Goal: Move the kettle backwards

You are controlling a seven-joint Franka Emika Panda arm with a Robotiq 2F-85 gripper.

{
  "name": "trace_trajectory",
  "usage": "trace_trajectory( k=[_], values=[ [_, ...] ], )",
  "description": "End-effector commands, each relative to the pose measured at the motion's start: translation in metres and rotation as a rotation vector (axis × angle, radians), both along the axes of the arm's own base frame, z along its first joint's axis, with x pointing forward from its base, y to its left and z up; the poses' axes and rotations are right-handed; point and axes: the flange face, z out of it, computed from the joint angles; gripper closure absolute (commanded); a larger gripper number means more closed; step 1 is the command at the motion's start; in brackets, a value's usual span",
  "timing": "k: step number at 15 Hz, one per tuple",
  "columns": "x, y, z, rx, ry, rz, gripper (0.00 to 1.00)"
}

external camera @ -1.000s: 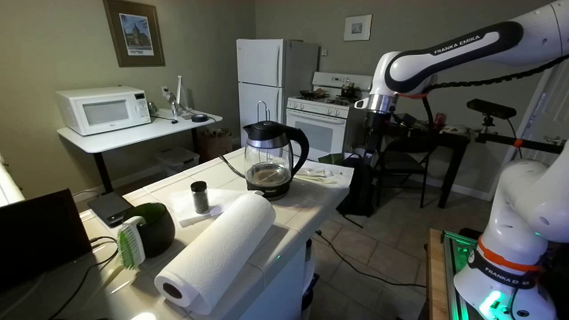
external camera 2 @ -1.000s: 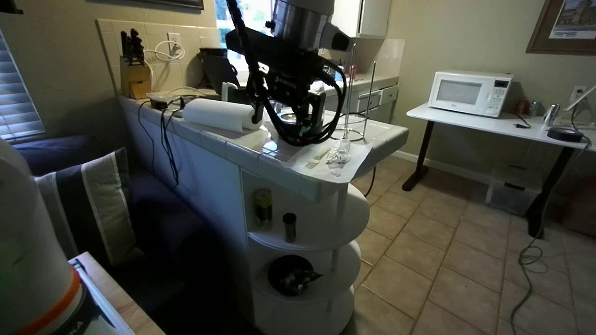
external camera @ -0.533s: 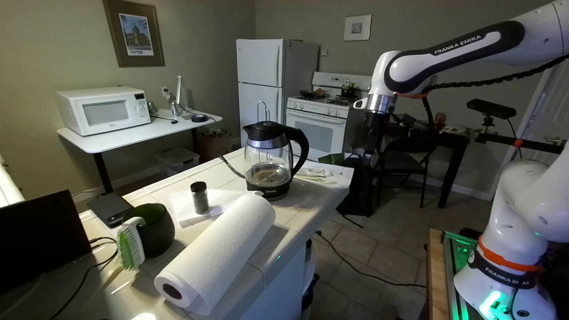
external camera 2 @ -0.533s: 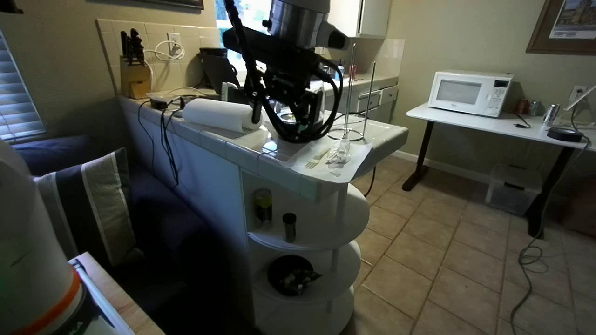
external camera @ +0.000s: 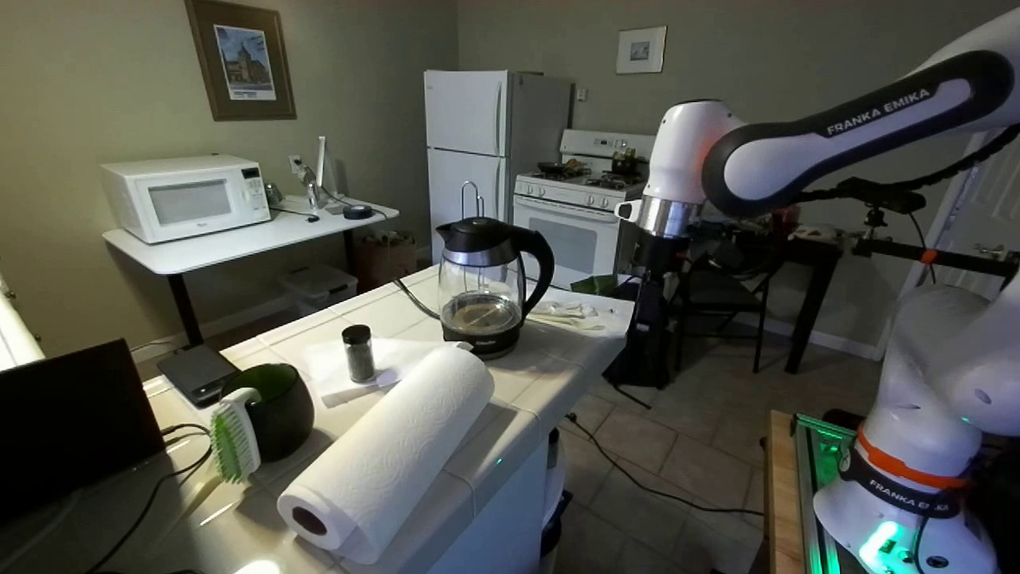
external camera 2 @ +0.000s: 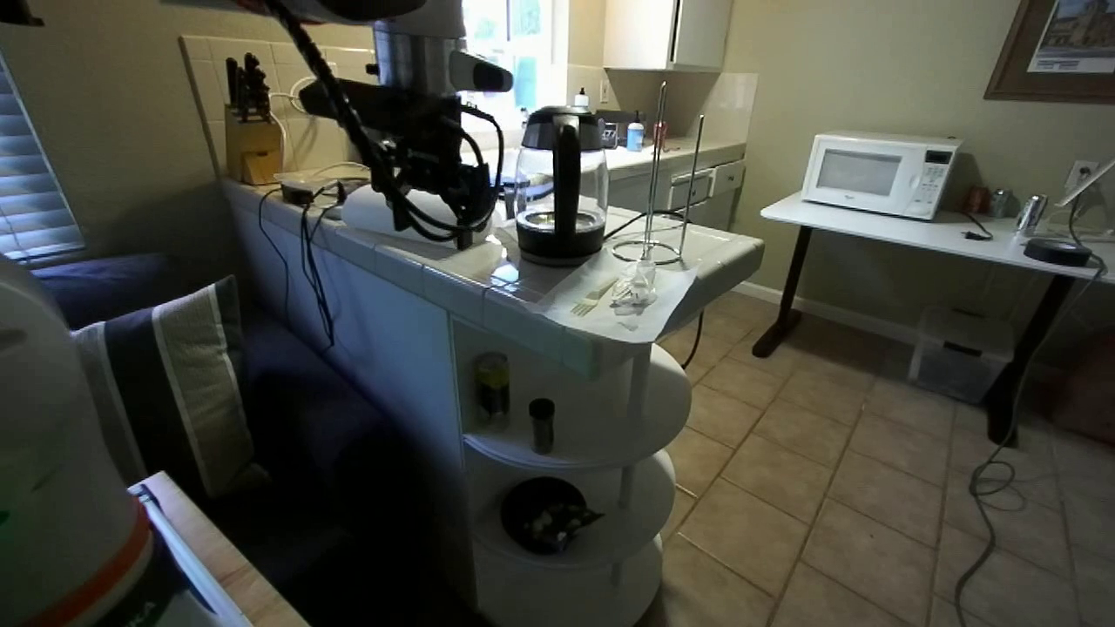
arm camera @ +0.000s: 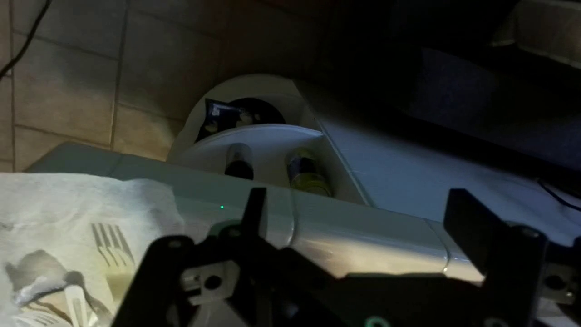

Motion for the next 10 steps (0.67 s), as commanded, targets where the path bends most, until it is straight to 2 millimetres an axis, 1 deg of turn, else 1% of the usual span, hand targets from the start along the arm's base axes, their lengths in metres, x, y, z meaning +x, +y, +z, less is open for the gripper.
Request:
trace_trajectory(
  k=[1,3,6,10],
  values=[
    [0.003,0.034,-0.016,-0.062,-0.121,0.015,0.00],
    [0.012,0.045,-0.022,-0.074,-0.177,-0.026,0.00],
    [0.028,0.052,-0.033,-0.078,-0.226,-0.110,0.00],
    [0.054,0.043,-0.053,-0.069,-0.264,-0.241,0.00]
  ],
)
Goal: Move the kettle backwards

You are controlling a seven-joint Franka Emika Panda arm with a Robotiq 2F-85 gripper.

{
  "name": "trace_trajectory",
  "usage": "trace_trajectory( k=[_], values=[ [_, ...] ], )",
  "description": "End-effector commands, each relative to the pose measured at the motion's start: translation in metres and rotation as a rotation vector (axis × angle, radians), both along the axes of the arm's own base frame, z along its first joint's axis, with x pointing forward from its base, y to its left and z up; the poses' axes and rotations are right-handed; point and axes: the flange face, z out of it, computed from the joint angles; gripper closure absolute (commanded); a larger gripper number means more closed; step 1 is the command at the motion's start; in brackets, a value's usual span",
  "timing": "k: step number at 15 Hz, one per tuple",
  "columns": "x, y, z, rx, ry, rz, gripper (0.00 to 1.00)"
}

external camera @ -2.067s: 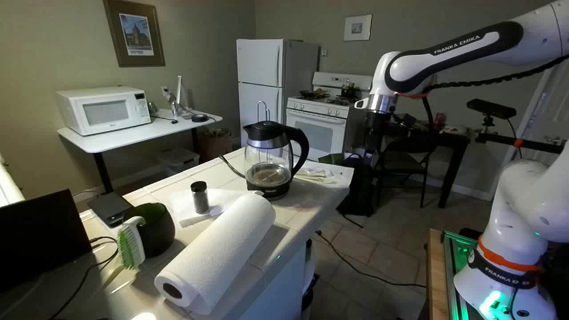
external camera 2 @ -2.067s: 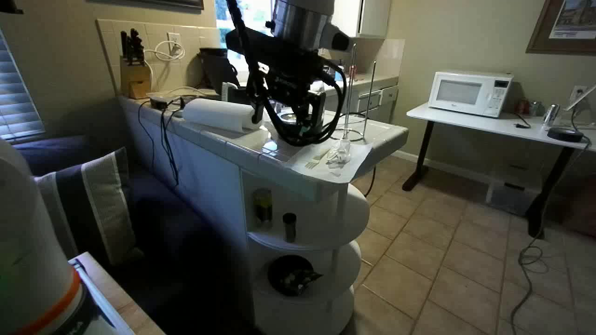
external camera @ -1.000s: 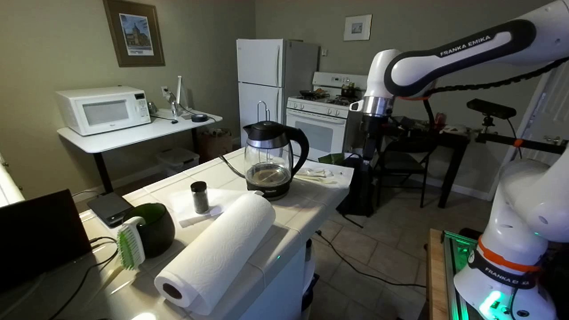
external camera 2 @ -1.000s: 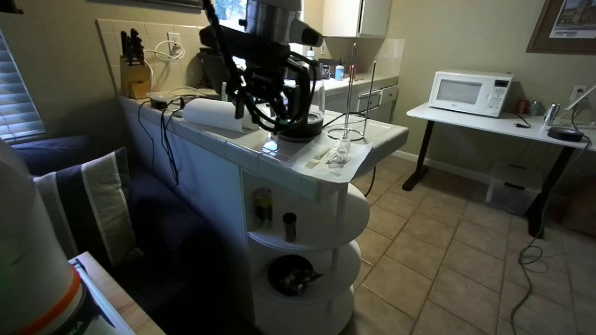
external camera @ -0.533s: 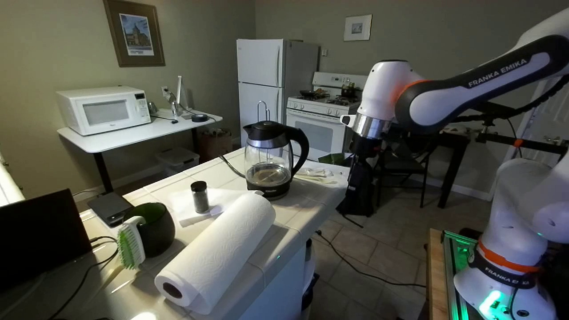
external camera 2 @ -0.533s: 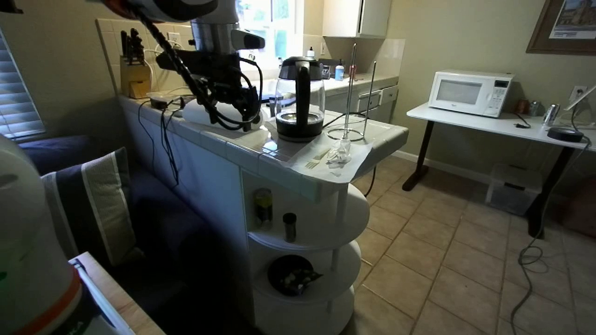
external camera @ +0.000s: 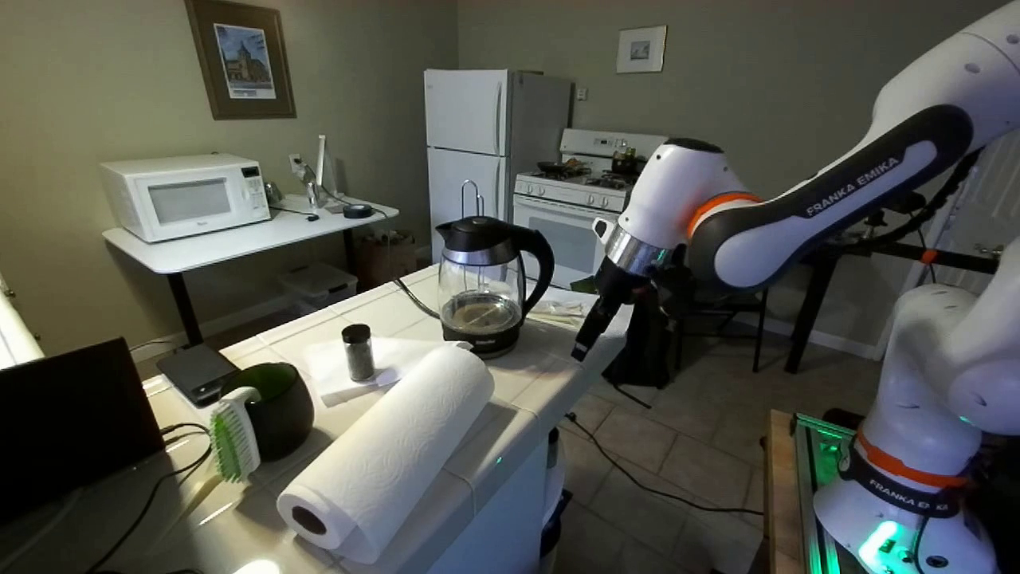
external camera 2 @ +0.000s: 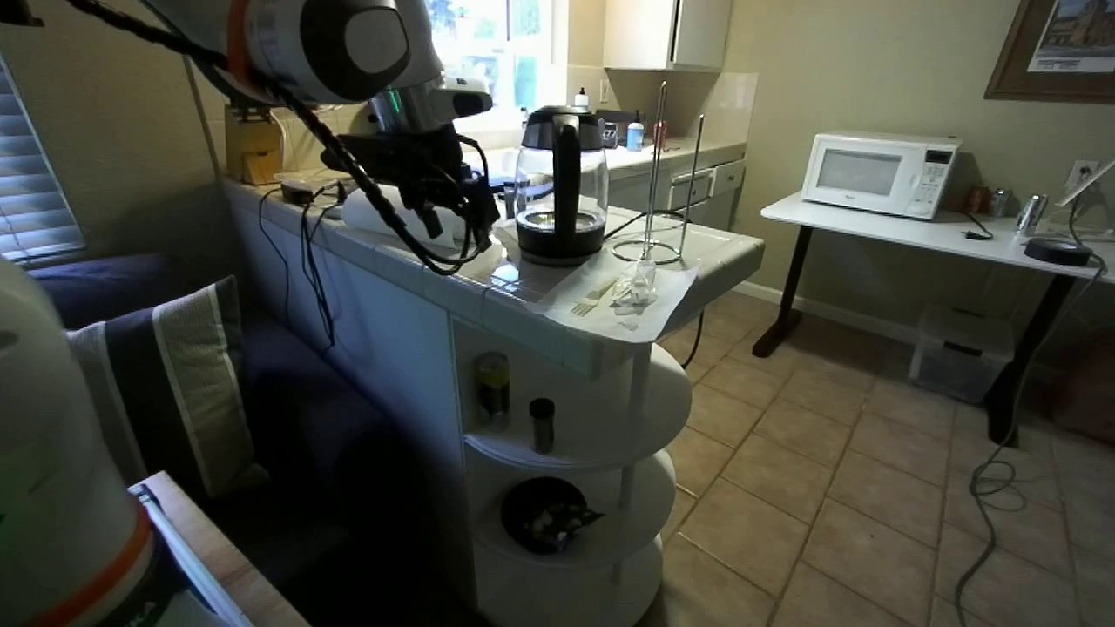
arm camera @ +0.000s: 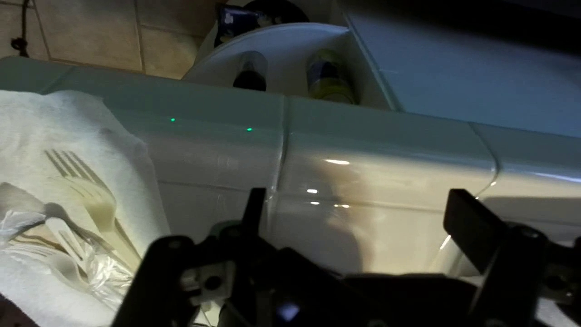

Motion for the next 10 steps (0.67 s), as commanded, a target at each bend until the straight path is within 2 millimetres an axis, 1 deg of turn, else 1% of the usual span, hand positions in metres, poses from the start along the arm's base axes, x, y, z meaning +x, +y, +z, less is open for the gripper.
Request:
trace_trajectory(
  k=[1,4,6,7,8,10],
  values=[
    [0.030,-0.010,-0.021,0.009,-0.023,-0.111,0.00],
    [0.050,-0.019,-0.030,0.011,-0.042,-0.158,0.00],
    [0.065,-0.019,-0.035,-0.009,-0.039,-0.119,0.00],
    [0.047,-0.021,-0.026,0.002,-0.037,-0.126,0.00],
    [0.052,-0.022,-0.028,0.003,-0.034,-0.126,0.00],
    [0.052,-0.022,-0.027,0.004,-0.034,-0.126,0.00]
  ],
)
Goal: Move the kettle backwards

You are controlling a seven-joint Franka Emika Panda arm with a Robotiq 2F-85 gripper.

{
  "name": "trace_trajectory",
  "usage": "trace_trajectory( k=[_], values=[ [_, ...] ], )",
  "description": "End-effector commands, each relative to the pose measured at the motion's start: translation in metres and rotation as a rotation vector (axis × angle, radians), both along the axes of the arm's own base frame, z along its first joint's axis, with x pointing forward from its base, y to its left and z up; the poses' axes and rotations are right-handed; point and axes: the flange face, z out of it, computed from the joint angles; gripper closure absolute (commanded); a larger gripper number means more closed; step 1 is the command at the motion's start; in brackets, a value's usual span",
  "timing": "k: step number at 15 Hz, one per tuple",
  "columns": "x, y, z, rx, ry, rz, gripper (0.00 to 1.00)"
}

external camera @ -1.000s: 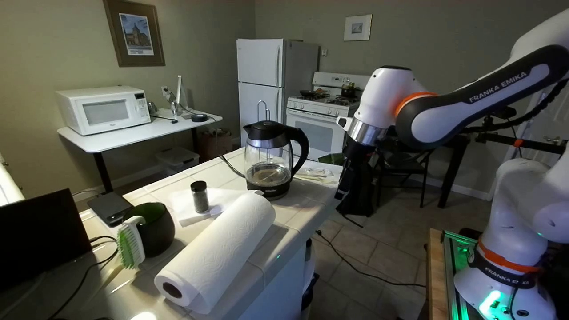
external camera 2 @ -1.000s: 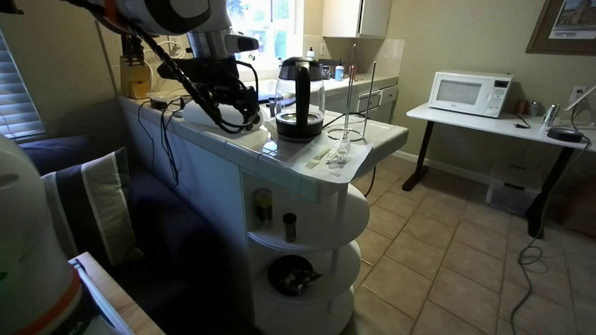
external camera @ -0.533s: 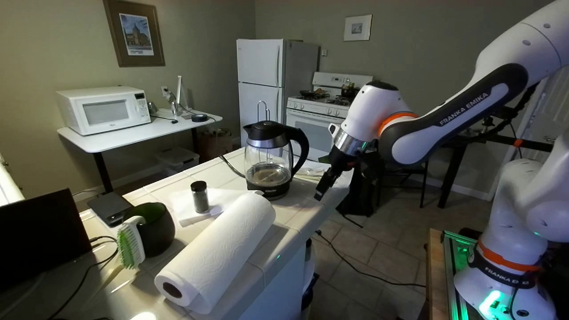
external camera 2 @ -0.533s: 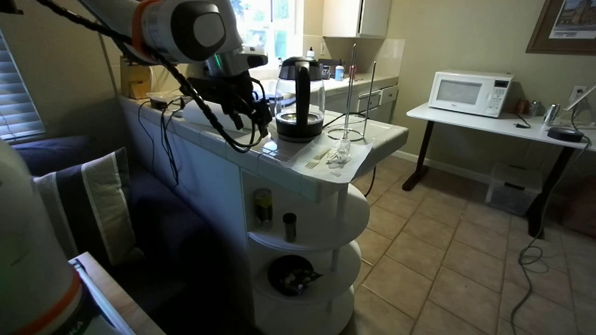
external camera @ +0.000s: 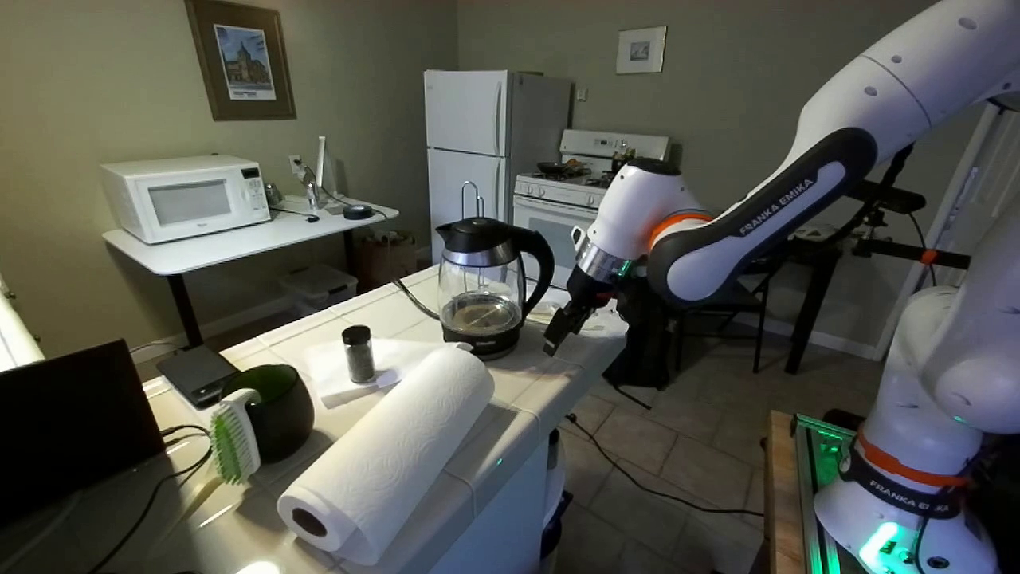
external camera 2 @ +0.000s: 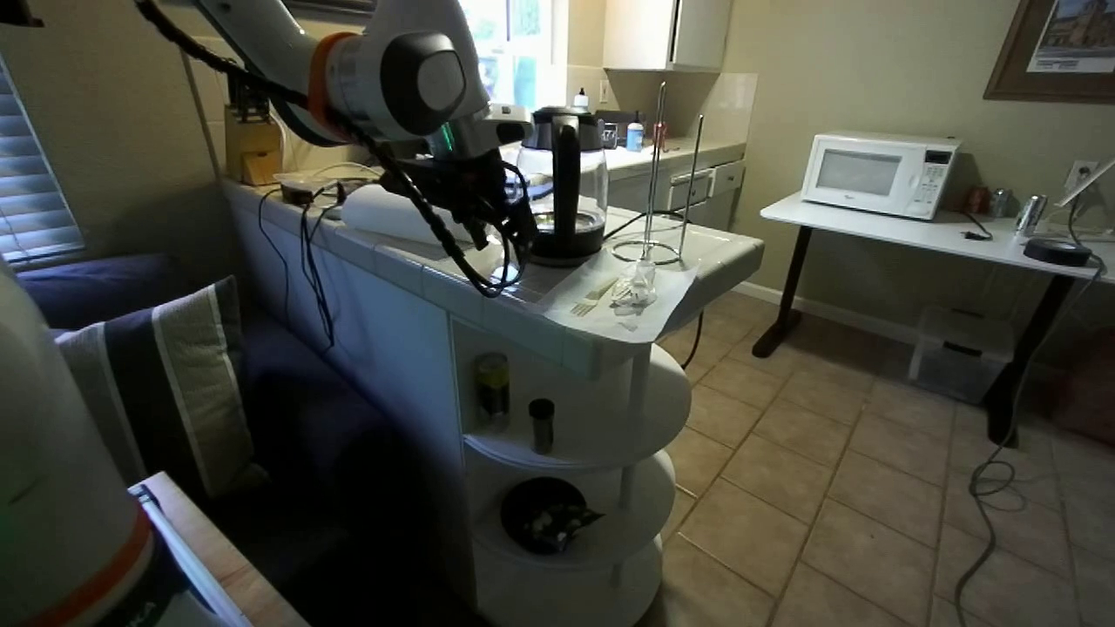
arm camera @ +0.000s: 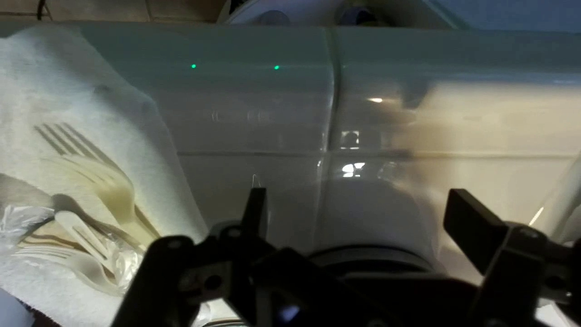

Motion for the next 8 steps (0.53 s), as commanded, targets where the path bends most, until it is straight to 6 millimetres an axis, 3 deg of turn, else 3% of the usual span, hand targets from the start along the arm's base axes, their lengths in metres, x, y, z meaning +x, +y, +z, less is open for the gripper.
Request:
trace_trajectory(
  k=[1,4,8],
  values=[
    [0.000,0.000,0.001,0.000,-0.002,0.002,0.00],
    [-0.001,0.001,0.003,0.000,-0.005,0.003,0.00],
    [0.016,0.008,-0.003,0.019,-0.034,0.009,0.00]
  ],
)
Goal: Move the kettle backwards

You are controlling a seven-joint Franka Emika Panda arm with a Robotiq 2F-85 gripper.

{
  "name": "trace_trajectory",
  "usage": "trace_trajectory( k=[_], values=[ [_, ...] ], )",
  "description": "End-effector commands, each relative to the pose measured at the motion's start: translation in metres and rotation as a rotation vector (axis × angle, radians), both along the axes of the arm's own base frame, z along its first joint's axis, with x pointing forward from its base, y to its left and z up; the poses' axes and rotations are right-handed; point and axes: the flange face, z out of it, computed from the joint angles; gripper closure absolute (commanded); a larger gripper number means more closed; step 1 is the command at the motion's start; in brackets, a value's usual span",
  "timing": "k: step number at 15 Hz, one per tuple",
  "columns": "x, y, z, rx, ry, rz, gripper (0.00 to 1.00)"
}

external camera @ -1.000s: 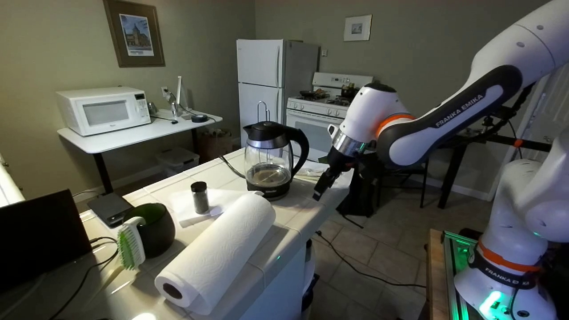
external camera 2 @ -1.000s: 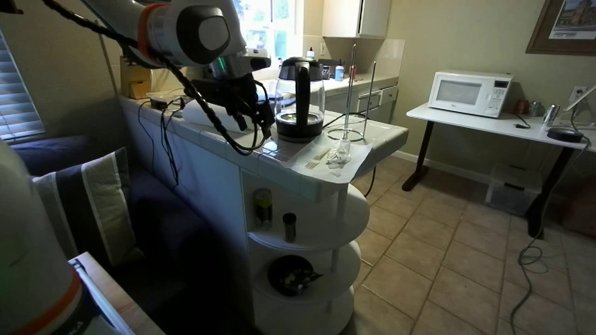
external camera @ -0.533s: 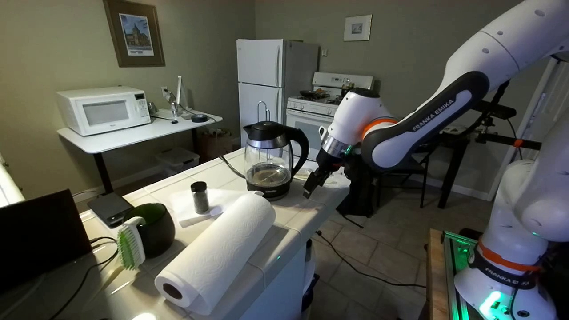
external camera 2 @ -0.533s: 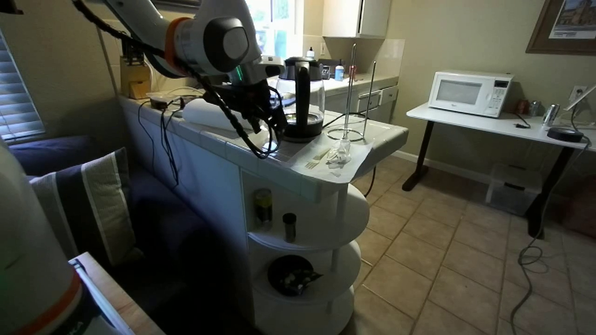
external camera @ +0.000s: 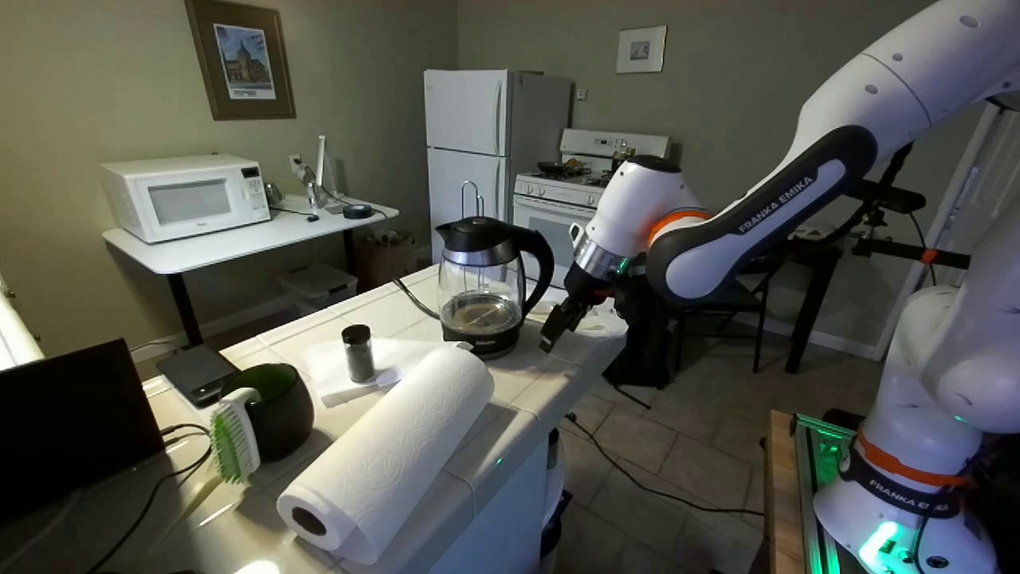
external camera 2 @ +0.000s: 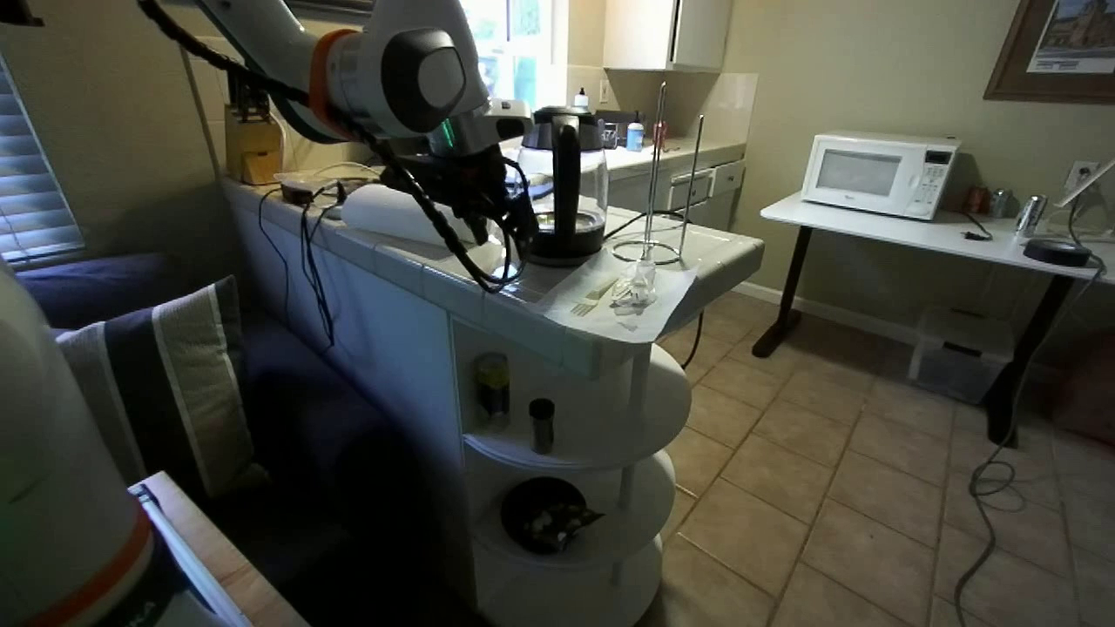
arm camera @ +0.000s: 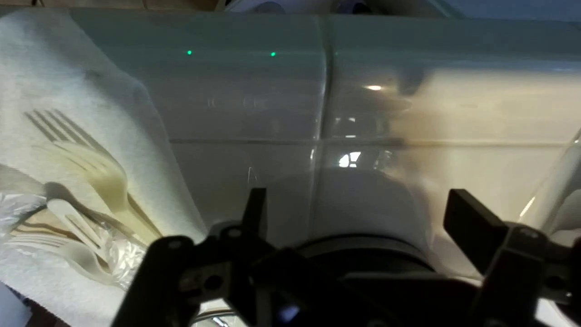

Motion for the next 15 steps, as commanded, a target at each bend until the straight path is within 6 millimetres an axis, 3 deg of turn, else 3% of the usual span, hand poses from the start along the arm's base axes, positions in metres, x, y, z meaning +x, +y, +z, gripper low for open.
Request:
trace_trajectory(
  k=[1,15],
  values=[
    [0.017,0.007,-0.009,0.016,-0.021,0.010,0.00],
    [0.061,0.009,-0.042,-0.018,-0.074,-0.027,0.00]
  ],
)
